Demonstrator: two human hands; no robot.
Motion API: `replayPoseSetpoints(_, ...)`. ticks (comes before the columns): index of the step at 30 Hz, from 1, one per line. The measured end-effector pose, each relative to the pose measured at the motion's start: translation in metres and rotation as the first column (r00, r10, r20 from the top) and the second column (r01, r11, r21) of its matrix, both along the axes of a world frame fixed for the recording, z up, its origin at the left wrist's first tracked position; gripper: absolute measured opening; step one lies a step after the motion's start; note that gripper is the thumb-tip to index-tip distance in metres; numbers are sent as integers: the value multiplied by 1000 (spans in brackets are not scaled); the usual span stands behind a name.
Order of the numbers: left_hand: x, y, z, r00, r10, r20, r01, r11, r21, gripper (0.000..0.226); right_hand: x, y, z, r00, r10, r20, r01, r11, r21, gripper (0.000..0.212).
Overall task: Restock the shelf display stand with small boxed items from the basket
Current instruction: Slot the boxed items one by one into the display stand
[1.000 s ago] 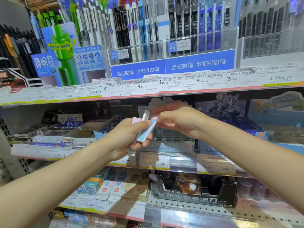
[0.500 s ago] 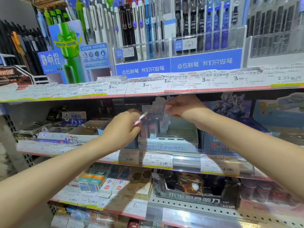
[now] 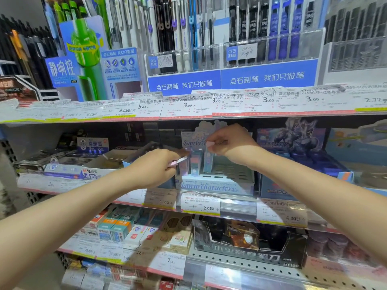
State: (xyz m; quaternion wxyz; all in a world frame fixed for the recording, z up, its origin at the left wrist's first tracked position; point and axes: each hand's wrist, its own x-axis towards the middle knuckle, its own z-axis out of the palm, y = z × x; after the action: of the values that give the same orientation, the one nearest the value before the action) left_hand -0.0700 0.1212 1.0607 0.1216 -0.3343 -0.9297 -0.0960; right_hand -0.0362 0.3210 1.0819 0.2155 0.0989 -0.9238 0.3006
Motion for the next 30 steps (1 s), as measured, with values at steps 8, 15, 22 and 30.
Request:
replayPoseSetpoints(8, -3, -1, 1, 1000, -4, 22, 4, 1000, -3, 27, 1, -7, -9, 998, 43, 50, -50, 988, 147, 18)
replayPoseSetpoints(15, 0, 0, 4, 998, 24, 57, -24, 1000, -9, 29, -2, -1, -25, 978, 66, -200, -7, 959, 283, 11)
replayPoseSetpoints(22, 5, -1, 8, 1000, 7, 16, -7, 1000, 19, 32, 3, 3, -8, 993, 110, 49, -117, 974, 194, 31)
replayPoseSetpoints(30, 38, 7, 19, 773, -389, 501, -86, 717, 691, 24, 23, -4, 4, 967, 256, 2, -233, 884, -406, 29)
